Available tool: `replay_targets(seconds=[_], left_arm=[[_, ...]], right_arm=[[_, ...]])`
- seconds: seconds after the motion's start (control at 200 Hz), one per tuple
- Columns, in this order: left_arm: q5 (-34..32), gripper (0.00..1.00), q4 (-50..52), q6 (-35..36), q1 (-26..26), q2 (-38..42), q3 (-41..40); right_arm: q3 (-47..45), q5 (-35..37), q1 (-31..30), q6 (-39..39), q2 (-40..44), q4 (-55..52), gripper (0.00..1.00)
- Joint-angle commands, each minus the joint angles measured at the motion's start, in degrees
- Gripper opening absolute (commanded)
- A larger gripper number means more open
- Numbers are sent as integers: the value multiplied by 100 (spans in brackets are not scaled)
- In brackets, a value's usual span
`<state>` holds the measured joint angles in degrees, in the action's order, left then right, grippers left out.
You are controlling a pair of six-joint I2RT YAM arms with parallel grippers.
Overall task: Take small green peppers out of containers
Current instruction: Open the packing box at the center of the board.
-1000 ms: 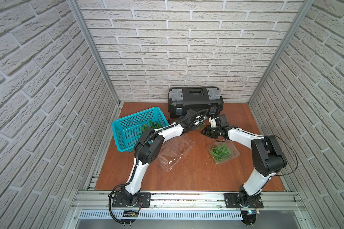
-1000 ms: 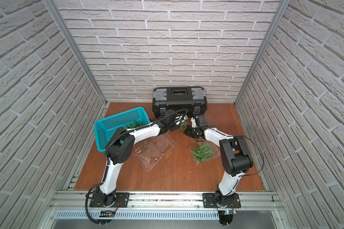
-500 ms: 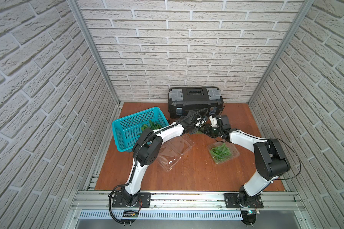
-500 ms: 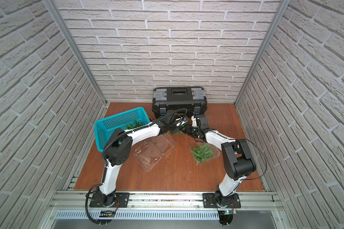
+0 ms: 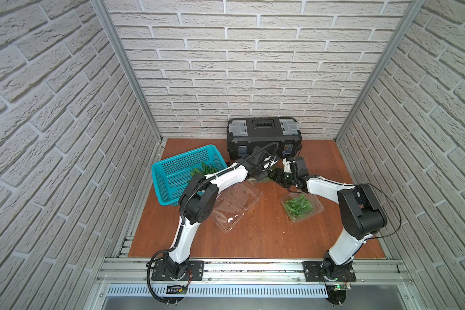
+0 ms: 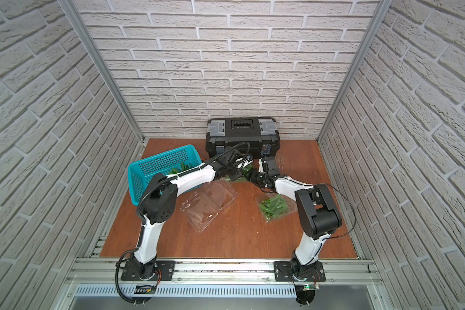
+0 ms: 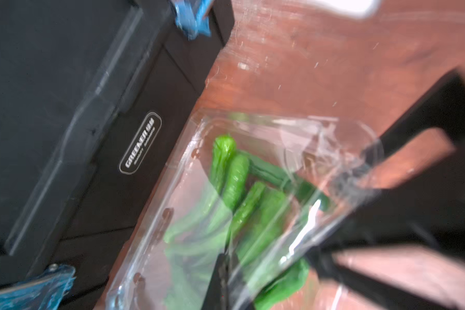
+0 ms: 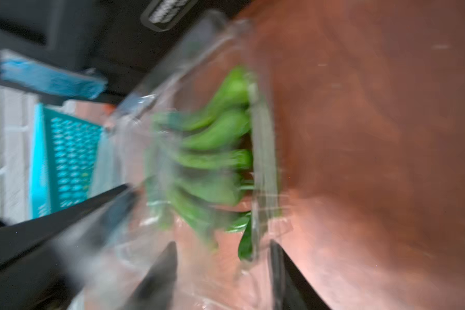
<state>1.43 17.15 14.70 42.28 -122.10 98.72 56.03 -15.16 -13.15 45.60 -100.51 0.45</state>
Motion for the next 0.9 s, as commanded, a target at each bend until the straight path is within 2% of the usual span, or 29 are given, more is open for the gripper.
replay_targets(seconds=[0.0,0.18,0.235,0.28,0.385,0.57,0.675,0.81,0.89], left_arm=[[828,0,353,-462,-56,303,246],[1008,1,512,-696,-126,375,366],[1053,13,558,-834,-168,401,404],[1095,31,580,-962,-222,448,403],[1163,61,455,-1303,-368,637,331],[1197,84,-419,-2024,-784,1177,-163],[1166,97,-944,-2488,-1060,1426,-473],[934,98,-1387,-3289,-1459,1631,-770],[545,98,-1614,-3743,-1654,1872,-1061]], right_arm=[[81,667,50,-3,6,-257,54],[117,711,108,-267,122,-643,54],[132,789,110,-443,240,-842,54],[132,940,102,-604,375,-1010,54],[195,1367,106,-1027,737,-1536,54],[460,1767,77,-1593,1235,-2066,54],[798,1542,-39,-1958,1271,-2196,52],[1457,1107,-434,-2470,904,-2412,50],[1826,830,-718,-2612,549,-2465,48]])
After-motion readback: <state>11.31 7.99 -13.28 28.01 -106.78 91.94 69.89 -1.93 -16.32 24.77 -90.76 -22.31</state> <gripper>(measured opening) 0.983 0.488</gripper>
